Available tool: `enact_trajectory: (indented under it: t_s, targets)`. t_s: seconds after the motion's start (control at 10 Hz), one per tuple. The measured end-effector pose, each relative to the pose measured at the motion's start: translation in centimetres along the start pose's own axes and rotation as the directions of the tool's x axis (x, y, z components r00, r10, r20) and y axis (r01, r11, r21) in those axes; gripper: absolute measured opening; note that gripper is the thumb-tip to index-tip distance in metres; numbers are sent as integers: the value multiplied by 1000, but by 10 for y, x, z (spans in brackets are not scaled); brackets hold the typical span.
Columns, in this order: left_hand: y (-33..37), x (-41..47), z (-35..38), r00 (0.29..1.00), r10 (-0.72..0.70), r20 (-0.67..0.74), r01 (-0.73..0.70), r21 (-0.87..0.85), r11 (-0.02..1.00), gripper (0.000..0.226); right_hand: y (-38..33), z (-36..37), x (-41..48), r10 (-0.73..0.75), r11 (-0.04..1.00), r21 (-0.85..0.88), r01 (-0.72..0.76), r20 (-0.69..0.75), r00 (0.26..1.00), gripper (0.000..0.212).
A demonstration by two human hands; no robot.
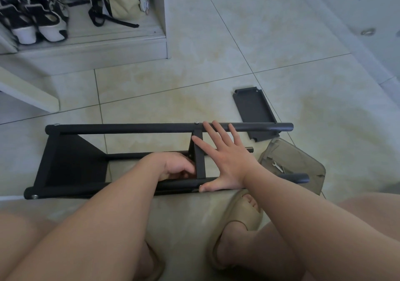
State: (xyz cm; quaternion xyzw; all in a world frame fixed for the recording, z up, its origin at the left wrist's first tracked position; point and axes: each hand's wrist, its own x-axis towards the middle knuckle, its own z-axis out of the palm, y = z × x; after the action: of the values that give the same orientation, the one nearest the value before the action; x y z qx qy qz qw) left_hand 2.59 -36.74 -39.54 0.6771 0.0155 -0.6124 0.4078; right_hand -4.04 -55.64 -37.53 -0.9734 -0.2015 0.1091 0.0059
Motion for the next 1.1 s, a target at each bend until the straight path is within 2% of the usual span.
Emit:
enact_trajectory:
  t_s: [0.2, 0.5, 0.7, 0.9, 1.1]
  targets:
    - [-2, 2, 0, 1000, -1, -17, 0, -38, 999, 13, 0, -1, 0, 3, 1000, 6, -3, 5, 1000, 125]
    - [-2, 3, 1, 998, -5, -55, 6, 26, 1000, 29, 0, -3, -1, 7, 1000, 2, -7, 25, 1000, 124]
    - [-3, 1, 0, 996, -40, 74, 50, -129, 990, 16, -1, -4, -1, 7, 1000, -3, -6, 32, 999, 124]
    - [0, 0, -2, 991, -125, 47, 125, -15, 992, 11, -1, -5, -1, 6, 1000, 0, -6, 35, 999, 124]
    - [-3, 4, 0, 998, -62, 13, 62, -30, 998, 10, -1, -6, -1, 8, 1000, -6, -8, 45, 999, 125]
